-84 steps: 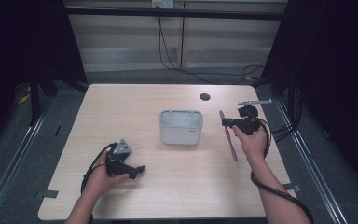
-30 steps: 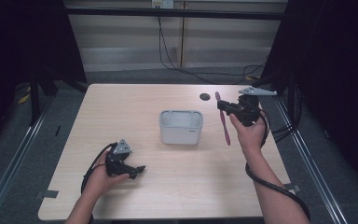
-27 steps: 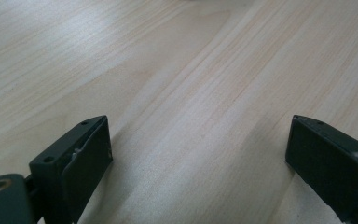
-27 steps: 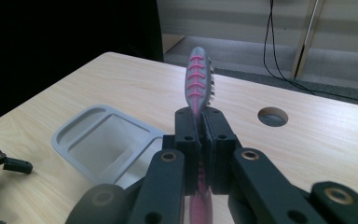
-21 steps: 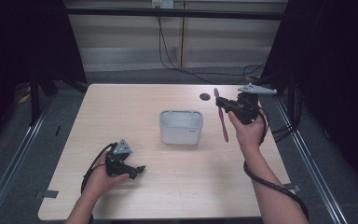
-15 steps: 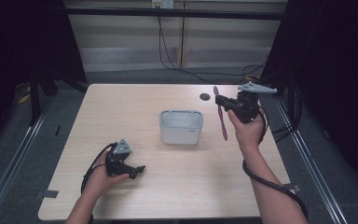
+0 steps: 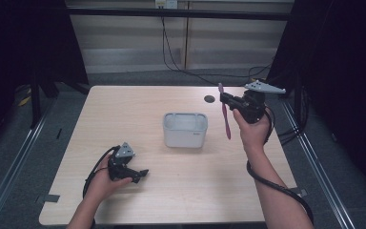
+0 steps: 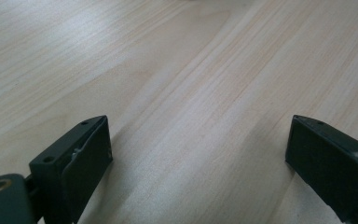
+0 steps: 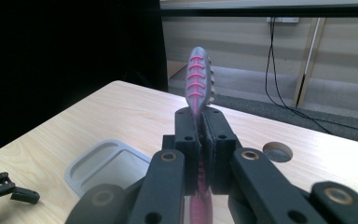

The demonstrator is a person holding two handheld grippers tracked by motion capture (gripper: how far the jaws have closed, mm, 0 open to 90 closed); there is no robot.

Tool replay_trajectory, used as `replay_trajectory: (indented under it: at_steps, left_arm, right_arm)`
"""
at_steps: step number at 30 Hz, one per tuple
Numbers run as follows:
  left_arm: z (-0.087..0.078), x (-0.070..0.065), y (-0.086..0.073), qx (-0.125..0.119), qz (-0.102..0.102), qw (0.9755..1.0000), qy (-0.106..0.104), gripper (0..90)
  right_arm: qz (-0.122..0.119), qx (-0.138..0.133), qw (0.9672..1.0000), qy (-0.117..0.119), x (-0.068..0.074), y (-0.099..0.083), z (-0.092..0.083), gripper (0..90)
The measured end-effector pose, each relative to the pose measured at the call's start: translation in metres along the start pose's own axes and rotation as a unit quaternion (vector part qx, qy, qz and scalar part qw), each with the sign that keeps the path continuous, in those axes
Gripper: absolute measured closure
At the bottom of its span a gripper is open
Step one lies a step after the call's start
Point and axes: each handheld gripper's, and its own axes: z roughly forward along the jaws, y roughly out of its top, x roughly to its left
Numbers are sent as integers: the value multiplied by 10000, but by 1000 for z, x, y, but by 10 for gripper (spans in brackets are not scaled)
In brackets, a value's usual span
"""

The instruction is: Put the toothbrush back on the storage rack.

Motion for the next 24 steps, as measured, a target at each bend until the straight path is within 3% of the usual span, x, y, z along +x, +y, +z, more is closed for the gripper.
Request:
replay_trajectory:
  at_steps: [24]
  left_arm:
    - [0,0,0,-2,-10,10000,-6,66]
  right_arm:
    - [-110,-308,9994,112,11,13,8,858]
